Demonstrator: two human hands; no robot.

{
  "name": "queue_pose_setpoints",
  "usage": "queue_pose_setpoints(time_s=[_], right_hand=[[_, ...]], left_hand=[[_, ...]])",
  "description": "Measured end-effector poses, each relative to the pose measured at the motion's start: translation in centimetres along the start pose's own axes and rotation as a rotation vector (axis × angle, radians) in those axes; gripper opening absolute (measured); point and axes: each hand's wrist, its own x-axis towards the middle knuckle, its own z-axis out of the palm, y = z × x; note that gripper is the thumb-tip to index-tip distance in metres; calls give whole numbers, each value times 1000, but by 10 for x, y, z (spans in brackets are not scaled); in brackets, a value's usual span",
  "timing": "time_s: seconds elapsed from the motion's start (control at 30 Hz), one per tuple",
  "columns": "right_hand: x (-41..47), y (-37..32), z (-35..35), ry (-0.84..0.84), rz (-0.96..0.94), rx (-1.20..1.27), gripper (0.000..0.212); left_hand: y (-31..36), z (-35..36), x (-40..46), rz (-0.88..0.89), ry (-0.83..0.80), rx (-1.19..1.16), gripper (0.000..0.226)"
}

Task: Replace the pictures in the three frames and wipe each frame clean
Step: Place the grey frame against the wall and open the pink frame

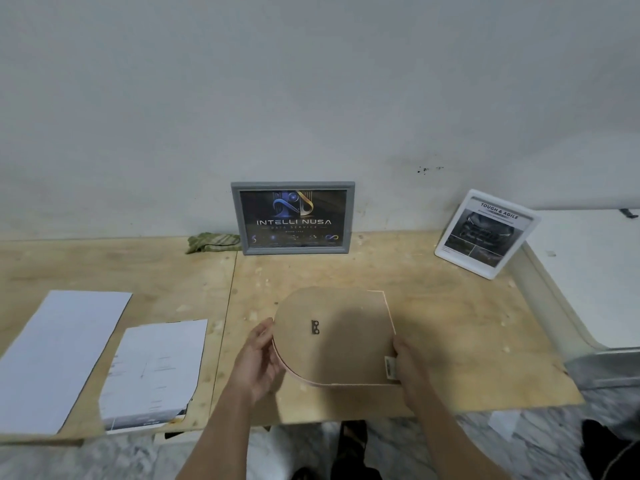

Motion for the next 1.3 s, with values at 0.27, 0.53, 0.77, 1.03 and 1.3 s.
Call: queue_pose_setpoints(time_s=[0.27,0.53,0.77,1.03,1.3], right_hand=[[-7,16,11,91,-28,2,44],[-13,24,12,88,-62,-47,46],[-6,44,8,76,-46,-158,51],[-11,34,9,82,-106,-197,32],[-2,-5,-47,4,-63,71,18]], left_hand=[[10,13,7,261,244,557,15],[23,-8,9,-40,239,261,17],[16,-52,13,-51,291,173,28],[9,-48,15,-32,294,158,27],[-24,26,27,-67,201,223,30]])
